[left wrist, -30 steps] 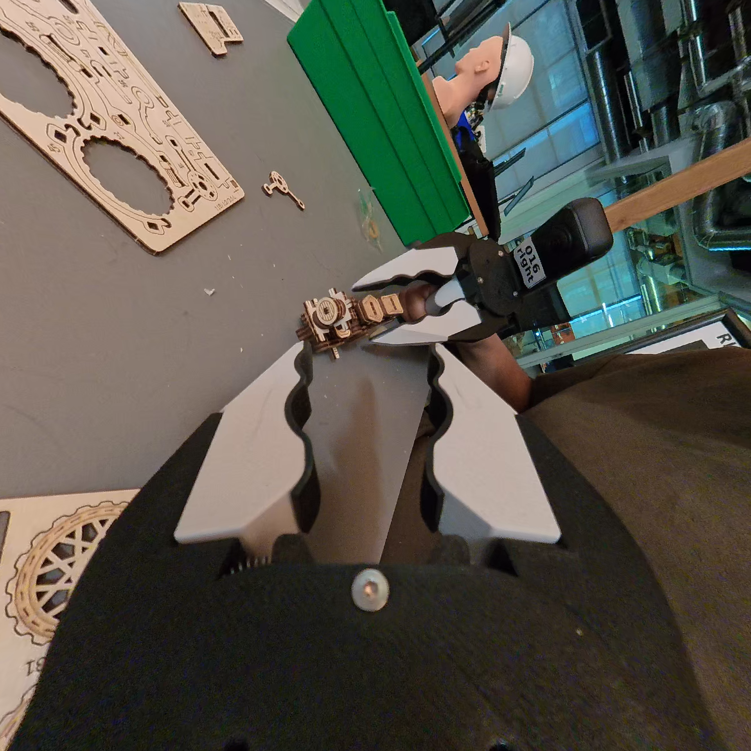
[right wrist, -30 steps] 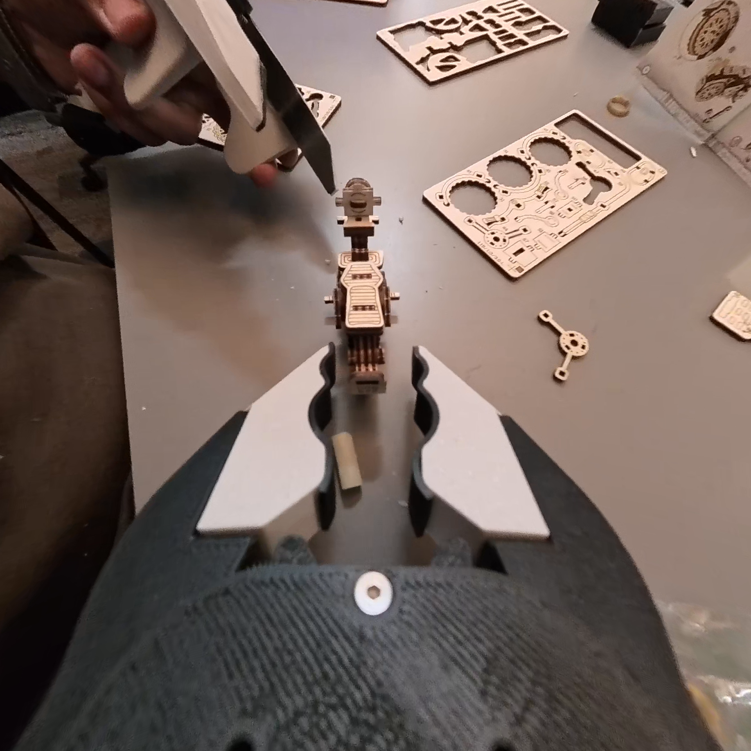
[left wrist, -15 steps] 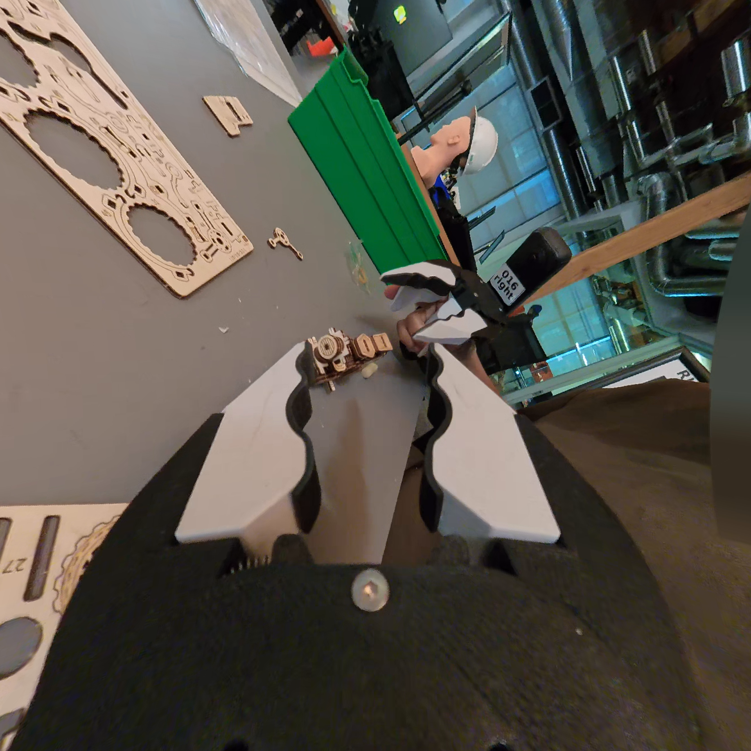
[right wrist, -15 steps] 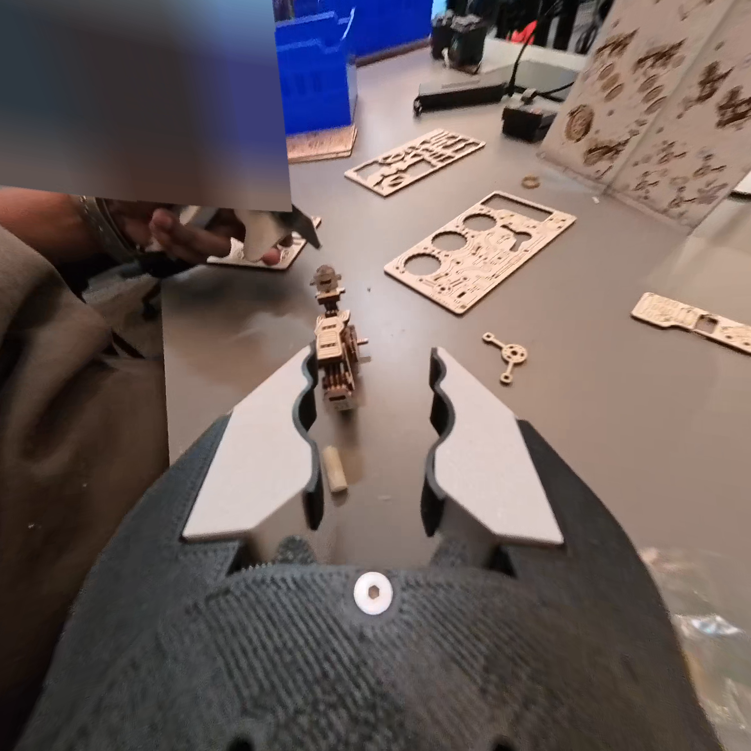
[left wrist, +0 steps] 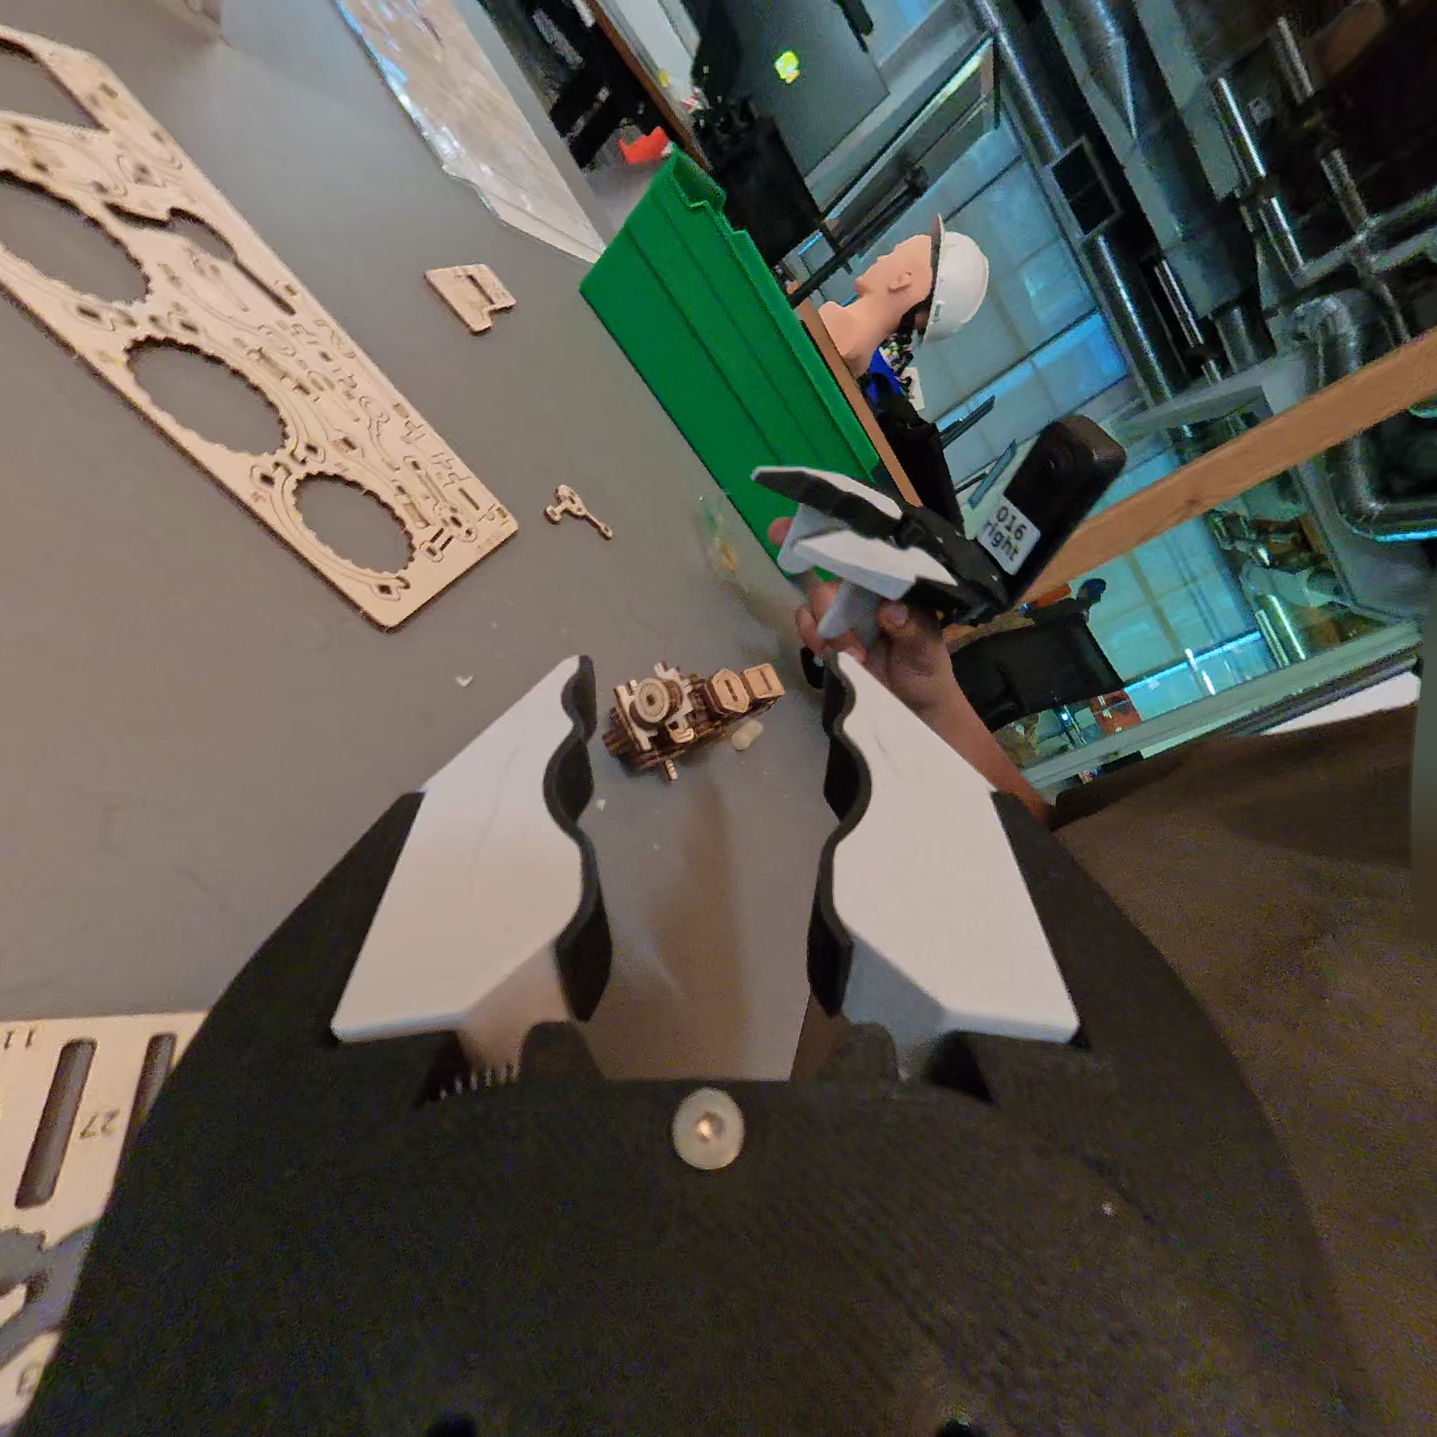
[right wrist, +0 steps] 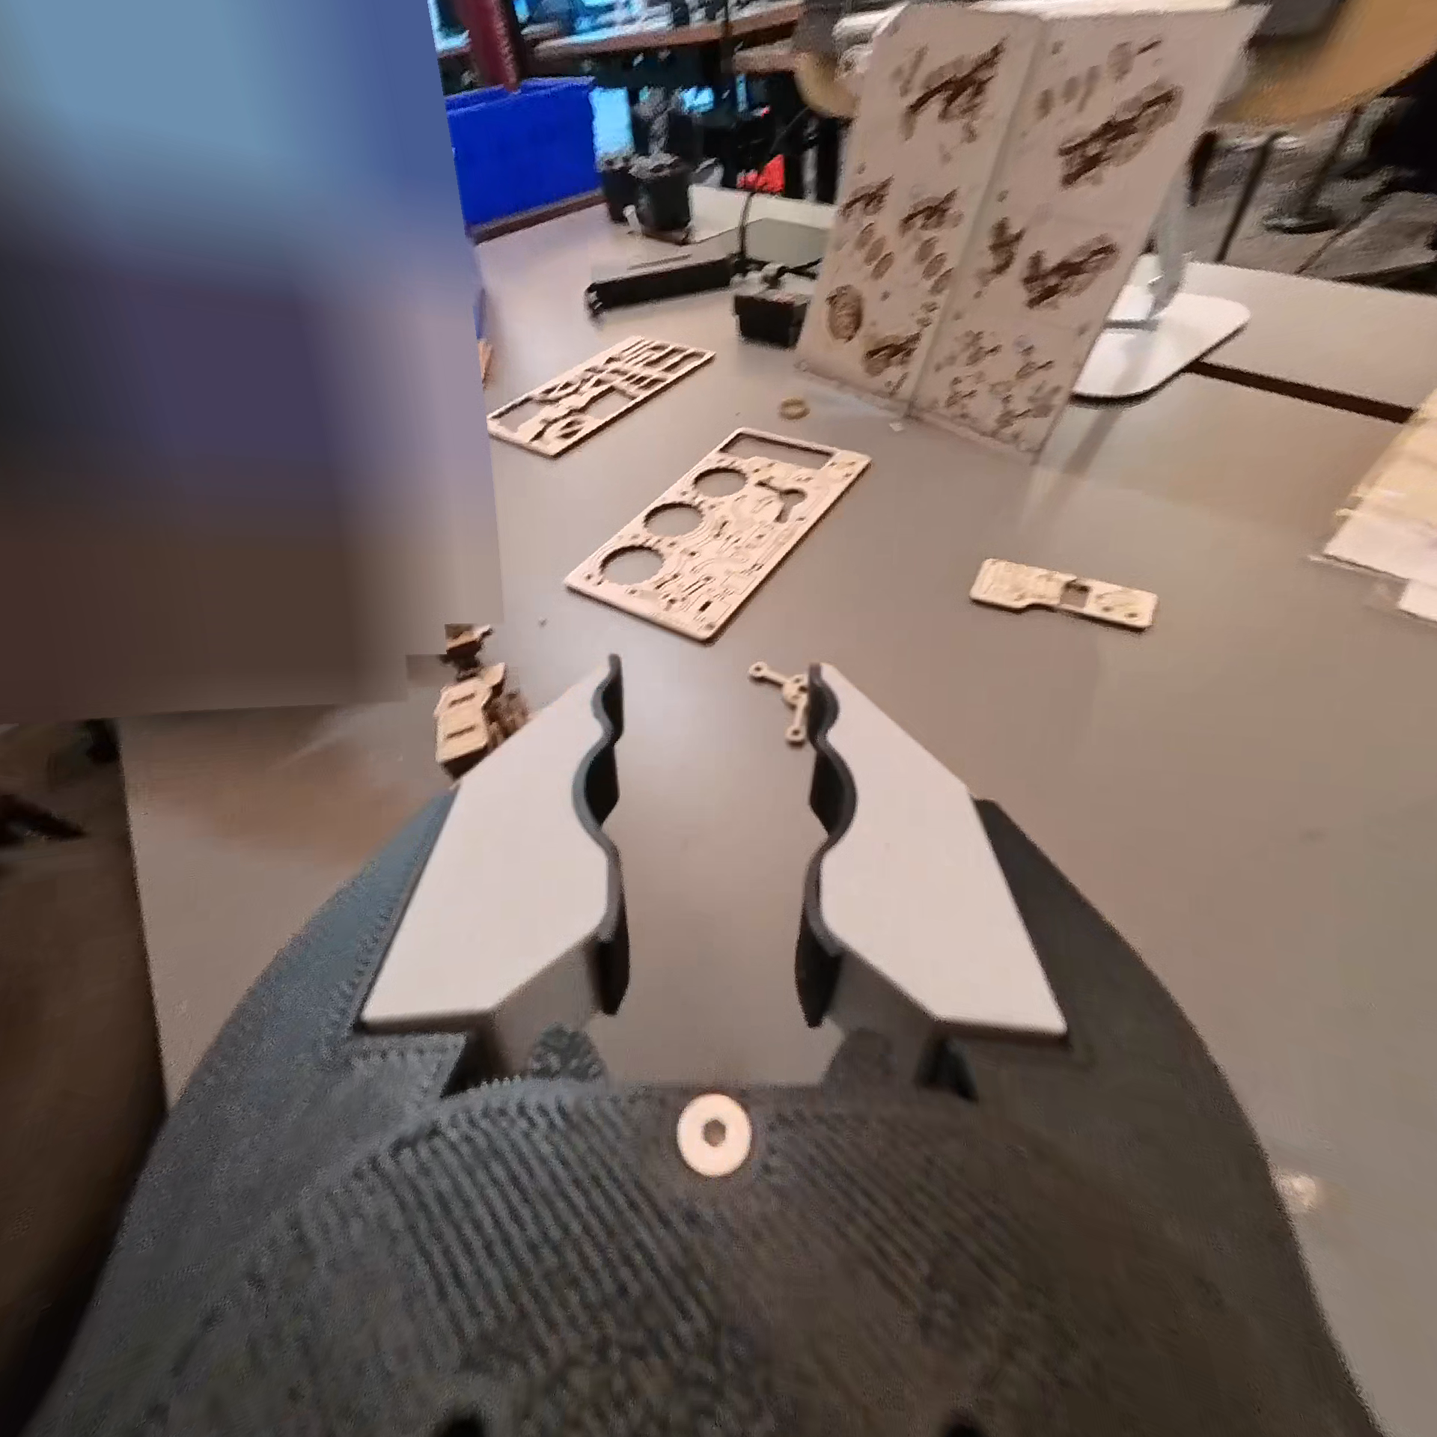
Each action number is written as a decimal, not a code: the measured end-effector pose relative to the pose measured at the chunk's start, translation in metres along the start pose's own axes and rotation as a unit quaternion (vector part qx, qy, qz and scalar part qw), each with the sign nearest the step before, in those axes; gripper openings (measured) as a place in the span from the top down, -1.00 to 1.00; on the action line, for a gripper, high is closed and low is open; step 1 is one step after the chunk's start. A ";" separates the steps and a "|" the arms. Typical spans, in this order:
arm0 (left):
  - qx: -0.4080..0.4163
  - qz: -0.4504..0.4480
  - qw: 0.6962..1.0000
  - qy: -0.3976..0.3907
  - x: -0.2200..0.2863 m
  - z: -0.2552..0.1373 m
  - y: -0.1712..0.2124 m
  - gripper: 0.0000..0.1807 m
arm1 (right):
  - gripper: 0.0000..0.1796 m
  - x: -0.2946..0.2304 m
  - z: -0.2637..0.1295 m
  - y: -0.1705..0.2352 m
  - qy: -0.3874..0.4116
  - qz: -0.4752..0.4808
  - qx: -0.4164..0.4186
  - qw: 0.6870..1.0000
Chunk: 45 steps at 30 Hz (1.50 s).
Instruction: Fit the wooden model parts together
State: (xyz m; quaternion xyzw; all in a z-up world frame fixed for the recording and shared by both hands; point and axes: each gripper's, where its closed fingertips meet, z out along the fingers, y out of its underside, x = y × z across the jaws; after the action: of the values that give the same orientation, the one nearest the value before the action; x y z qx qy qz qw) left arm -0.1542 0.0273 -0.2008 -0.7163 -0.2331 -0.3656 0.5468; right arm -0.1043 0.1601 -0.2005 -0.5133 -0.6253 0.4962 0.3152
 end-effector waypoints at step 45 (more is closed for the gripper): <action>0.014 0.109 0.994 0.005 -0.027 0.064 -0.060 0.35 | 0.43 0.106 0.092 0.025 0.114 -0.070 -0.206 0.969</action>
State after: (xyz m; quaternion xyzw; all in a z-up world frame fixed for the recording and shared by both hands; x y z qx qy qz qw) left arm -0.1977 0.1074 -0.1940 -0.7280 -0.1559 -0.3037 0.5946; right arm -0.2081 0.2340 -0.2650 -0.5753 -0.7081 0.2715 0.3064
